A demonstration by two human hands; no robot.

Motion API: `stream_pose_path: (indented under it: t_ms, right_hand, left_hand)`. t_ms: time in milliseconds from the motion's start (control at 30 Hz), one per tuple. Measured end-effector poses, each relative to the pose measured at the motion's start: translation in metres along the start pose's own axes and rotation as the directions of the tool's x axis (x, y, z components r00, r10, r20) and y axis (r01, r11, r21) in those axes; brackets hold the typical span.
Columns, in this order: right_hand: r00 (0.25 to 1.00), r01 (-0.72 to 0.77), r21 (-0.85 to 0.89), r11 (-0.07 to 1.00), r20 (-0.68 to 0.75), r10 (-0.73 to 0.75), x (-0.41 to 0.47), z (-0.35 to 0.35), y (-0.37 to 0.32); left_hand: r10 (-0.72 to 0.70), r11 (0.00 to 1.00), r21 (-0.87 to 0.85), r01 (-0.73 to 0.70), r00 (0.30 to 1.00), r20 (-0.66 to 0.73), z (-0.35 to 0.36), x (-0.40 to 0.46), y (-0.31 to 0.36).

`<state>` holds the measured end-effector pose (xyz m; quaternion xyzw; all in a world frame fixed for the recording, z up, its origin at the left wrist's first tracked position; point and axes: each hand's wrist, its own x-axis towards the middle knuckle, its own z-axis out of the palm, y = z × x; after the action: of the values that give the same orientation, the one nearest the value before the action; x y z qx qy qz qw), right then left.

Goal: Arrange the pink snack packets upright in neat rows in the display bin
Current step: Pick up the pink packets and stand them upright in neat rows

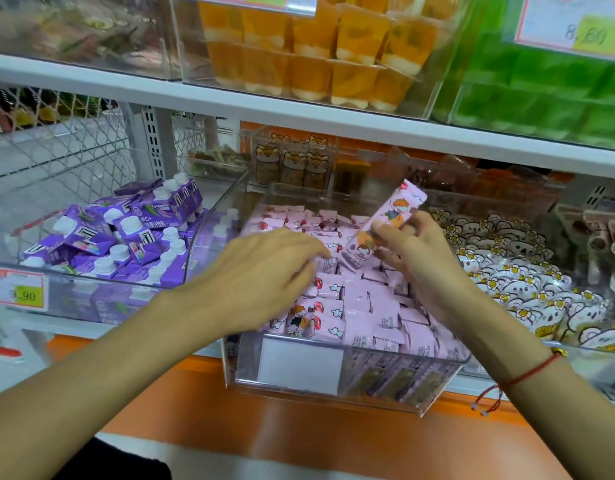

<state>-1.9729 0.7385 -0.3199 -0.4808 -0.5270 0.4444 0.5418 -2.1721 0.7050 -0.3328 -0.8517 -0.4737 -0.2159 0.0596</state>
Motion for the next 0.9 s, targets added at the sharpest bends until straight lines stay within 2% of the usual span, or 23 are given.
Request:
stream_pose_path:
  t_ms: [67,133,233,400,467,533,600,767,900]
  right_hand:
    - [1.0,-0.005,0.042,0.999,0.0,0.005,0.002,0.002,0.003]
    - [0.999,0.036,0.057,0.998,0.0,-0.036,0.004,0.006,0.005]
    - [0.991,0.132,-0.013,0.991,0.024,-0.132,0.005,0.013,0.009]
    - [0.935,0.314,-0.238,0.919,0.244,-0.256,0.004,0.015,0.016]
    - [0.908,0.392,-0.432,0.812,0.323,-0.267,0.007,0.011,0.018]
    - [0.886,0.45,-0.628,0.635,0.406,-0.225,0.009,0.008,0.021]
    - [0.872,0.467,-0.696,0.546,0.465,-0.153,0.009,0.007,0.025]
    - [0.857,0.412,-0.69,0.595,0.515,0.003,0.008,0.004,0.024]
    - [0.926,0.318,-0.642,0.698,0.369,-0.082,0.008,0.001,0.025]
  left_hand:
    - [0.056,0.998,0.015,-0.059,0.986,0.157,0.003,0.001,-0.002]
    - [0.049,0.999,-0.008,-0.048,0.973,0.226,0.003,0.002,-0.005]
    - [0.042,0.999,-0.033,-0.035,0.97,0.238,0.001,0.003,-0.007]
    - [-0.001,0.994,-0.103,0.019,0.985,0.17,-0.001,0.003,-0.009]
    - [-0.036,0.992,-0.116,0.053,0.989,0.141,-0.001,0.003,-0.01]
    - [-0.067,0.99,-0.115,0.08,0.991,0.117,0.0,0.003,-0.011]
    - [-0.097,0.987,-0.119,0.107,0.991,0.087,0.001,0.003,-0.01]
    - [-0.115,0.984,-0.131,0.123,0.991,0.066,0.001,0.004,-0.005]
    - [-0.071,0.996,-0.032,0.078,0.984,0.166,0.005,0.005,-0.005]
